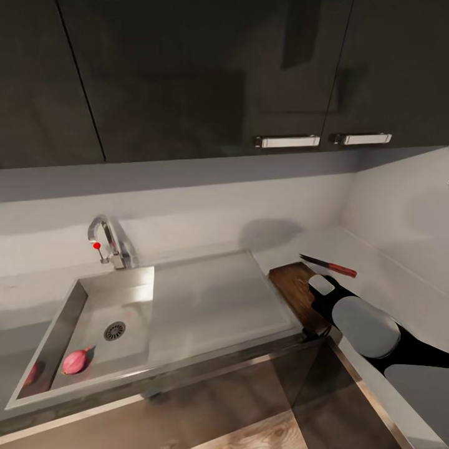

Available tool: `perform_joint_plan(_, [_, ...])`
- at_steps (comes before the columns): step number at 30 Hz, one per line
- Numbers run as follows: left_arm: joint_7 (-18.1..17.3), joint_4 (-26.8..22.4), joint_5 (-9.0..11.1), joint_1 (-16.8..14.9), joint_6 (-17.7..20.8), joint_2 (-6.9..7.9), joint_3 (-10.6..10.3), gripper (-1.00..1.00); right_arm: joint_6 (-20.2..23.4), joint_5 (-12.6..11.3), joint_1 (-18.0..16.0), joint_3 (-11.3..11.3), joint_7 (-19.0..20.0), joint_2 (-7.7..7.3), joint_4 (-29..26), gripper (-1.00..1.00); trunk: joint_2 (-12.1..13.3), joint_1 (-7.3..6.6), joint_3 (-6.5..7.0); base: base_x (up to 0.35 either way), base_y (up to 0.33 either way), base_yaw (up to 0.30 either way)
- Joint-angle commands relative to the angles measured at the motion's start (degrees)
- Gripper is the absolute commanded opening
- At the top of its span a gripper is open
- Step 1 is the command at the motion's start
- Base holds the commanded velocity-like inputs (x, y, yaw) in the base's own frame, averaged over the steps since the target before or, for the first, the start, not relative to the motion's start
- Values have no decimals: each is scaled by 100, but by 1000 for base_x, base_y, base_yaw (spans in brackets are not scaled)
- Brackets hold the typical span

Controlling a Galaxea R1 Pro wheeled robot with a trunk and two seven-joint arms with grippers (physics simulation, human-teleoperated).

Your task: In the kitchen, take the Vidalia onion out of the sink, dice it on the chopping board with the paring knife, put the diced onion into the bowl on the countertop, then place both the paring knife and the chopping board into the sink.

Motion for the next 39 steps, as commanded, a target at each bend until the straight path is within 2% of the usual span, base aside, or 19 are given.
perform_joint_plan(1, [-17, 14, 18, -5, -32, 2, 28, 100, 47, -56, -4, 46, -24, 0, -8, -100, -11, 4, -1, 0, 0, 0])
perform_joint_plan(18, [-17, 9, 18, -2, -37, 11, 30, 100, 68, -65, -6, 42, -24, -8, -8, -100, -11, 4, 152, 0, 0, 0])
perform_joint_plan(19, [9, -11, 10, -5, -370, 11, 55, 100, 41, -7, -5, 85, 29, 1, -236, -100, -11, 4, 161, 0, 0, 0])
perform_joint_plan(21, [19, -12, 10, -5, -466, 11, 65, 100, 41, 62, -8, 173, 58, 1, -318, -100, -11, 4, 179, 0, 0, 0])
perform_joint_plan(27, [26, -43, 9, -4, -535, 11, 80, 100, 49, 124, -9, 492, 291, 6, -719, -100, -11, 4, 233, 0, 0, 0])
perform_joint_plan(36, [26, -131, 9, -5, -541, 11, 81, 100, 64, 143, -9, 611, 326, 1, -1065, -100, -11, 4, 315, 0, 0, 0])
perform_joint_plan(38, [26, -134, 9, -5, -543, 11, 81, 100, 68, 143, -7, 943, 329, 1, -1095, -100, -11, 4, 333, 0, 0, 0])
perform_joint_plan(39, [26, -134, 9, -5, -543, 11, 81, 100, 68, 142, -8, 1040, 329, 1, -1097, -100, -11, 4, 342, 0, 0, 0])
